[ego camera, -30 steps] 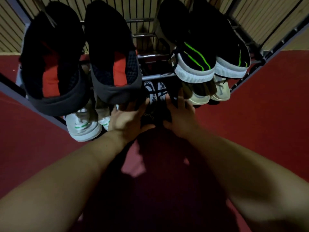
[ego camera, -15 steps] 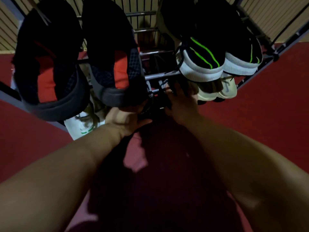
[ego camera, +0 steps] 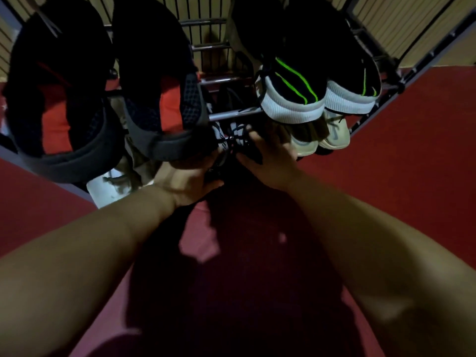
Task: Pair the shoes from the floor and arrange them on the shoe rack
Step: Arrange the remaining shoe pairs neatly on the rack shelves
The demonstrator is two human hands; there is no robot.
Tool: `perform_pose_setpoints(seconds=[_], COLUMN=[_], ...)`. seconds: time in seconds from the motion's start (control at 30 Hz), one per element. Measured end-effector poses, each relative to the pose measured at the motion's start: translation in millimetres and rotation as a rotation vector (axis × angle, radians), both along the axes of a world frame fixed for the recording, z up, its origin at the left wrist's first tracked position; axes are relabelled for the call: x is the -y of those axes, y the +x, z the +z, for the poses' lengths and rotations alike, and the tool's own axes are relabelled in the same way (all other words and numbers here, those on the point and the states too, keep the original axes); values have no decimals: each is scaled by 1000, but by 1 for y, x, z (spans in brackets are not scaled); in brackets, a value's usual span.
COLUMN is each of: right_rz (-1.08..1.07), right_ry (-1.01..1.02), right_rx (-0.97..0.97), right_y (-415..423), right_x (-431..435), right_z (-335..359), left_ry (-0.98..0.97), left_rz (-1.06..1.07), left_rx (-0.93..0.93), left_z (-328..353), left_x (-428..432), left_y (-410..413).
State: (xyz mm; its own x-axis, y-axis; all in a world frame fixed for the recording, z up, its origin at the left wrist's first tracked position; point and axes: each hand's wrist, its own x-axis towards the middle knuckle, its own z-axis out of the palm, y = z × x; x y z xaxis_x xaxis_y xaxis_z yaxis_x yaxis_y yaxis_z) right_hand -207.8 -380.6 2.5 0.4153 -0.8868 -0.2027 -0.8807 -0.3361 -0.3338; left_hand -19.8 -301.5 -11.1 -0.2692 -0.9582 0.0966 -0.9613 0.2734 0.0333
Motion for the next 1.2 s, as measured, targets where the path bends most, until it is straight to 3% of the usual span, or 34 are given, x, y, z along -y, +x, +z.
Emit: perform_pose_setpoints(seconds=[0.1, 0.17, 0.33, 0.53, 0.73, 0.83, 0.93, 1.1, 1.2], right_rz=[-322, -416, -264, -265, -584, -365, -223, -173, -331], right_ry=[-148, -70, 59, -21, 81, 15, -43, 17, 111], right_rx=[-25, -67, -137, -263, 273, 2, -114, -296, -322], right_y=[-25, -43, -52, -47, -57, -74, -95, -117, -106], right_x=[2, 9, 20, 30, 0, -28, -56, -80, -66], right_z=[6, 3, -4, -3, -5, -5, -9, -16, -7], left_ry=[-110, -106, 347, 319, 331, 301, 238, 169, 178], left_rz=[167, 187, 215, 197, 223, 242, 331, 265, 228], left_rx=[-26, -86, 19, 39, 26, 17, 1, 136, 95], left_z=[13, 16, 3, -5, -11, -10, -7, -9, -7], left_x=[0, 5, 23, 23, 26, 23, 6, -42, -48], left_y=[-19, -32, -36, -35, -34, -36, -48, -69, -59])
